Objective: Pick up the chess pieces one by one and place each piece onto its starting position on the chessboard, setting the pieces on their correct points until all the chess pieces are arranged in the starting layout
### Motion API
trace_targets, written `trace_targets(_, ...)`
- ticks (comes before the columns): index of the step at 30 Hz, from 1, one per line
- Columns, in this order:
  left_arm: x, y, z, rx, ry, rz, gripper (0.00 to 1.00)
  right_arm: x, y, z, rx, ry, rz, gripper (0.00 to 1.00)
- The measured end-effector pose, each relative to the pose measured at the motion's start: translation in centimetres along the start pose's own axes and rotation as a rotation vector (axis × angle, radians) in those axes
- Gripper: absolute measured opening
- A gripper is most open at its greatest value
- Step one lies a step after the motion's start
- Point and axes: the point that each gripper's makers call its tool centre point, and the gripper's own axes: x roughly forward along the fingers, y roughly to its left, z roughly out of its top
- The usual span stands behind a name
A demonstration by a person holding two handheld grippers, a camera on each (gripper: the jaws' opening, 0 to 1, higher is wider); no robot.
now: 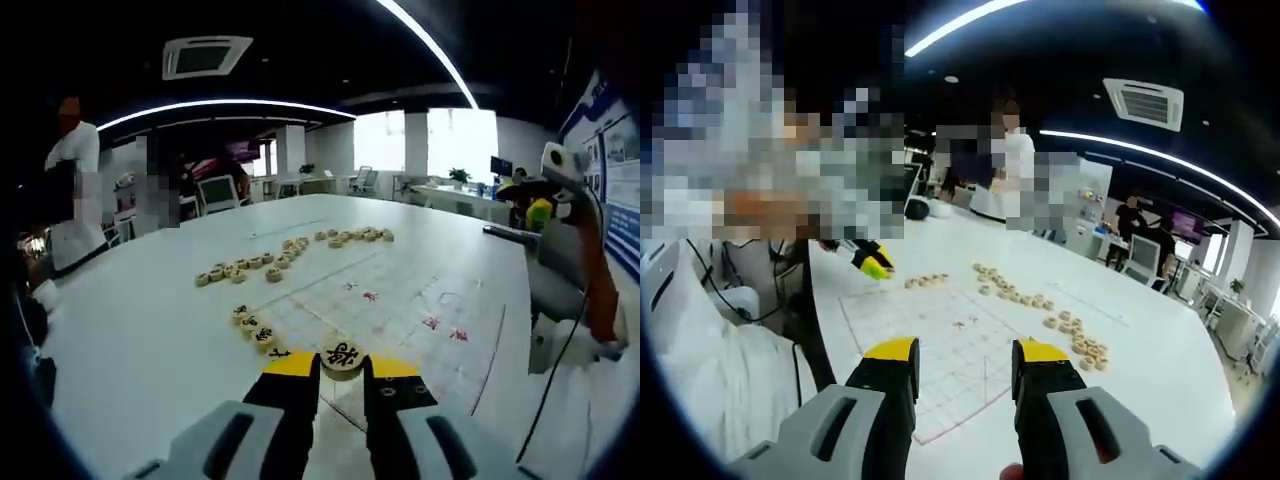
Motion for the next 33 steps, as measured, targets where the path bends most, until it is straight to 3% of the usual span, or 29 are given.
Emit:
trace_targets(3, 0.4, 0.7, -1.1, -0.005, 0.033, 0.025, 0.20, 0.0, 0.0, 0.0, -0.001, 0.002, 0.000, 0.38)
trace_targets(13, 2.0, 2.5, -1.8, -0.022, 0.050, 0.059, 0.20, 0.0, 0.0, -0.1, 0.000, 0.005, 0.000, 0.38)
trace_targets(29, 2.7, 2.5, -1.8, -0.029, 0.068, 0.073, 0.20, 0.0, 0.1, 0.0, -0.007, 0.002, 0.008, 0.38)
trace_targets(33, 2.5, 2.8, -1.9, -0.030, 0.078, 0.077, 0.26, 0.0, 0.1, 0.0, -0.007, 0.004, 0.007, 0.38)
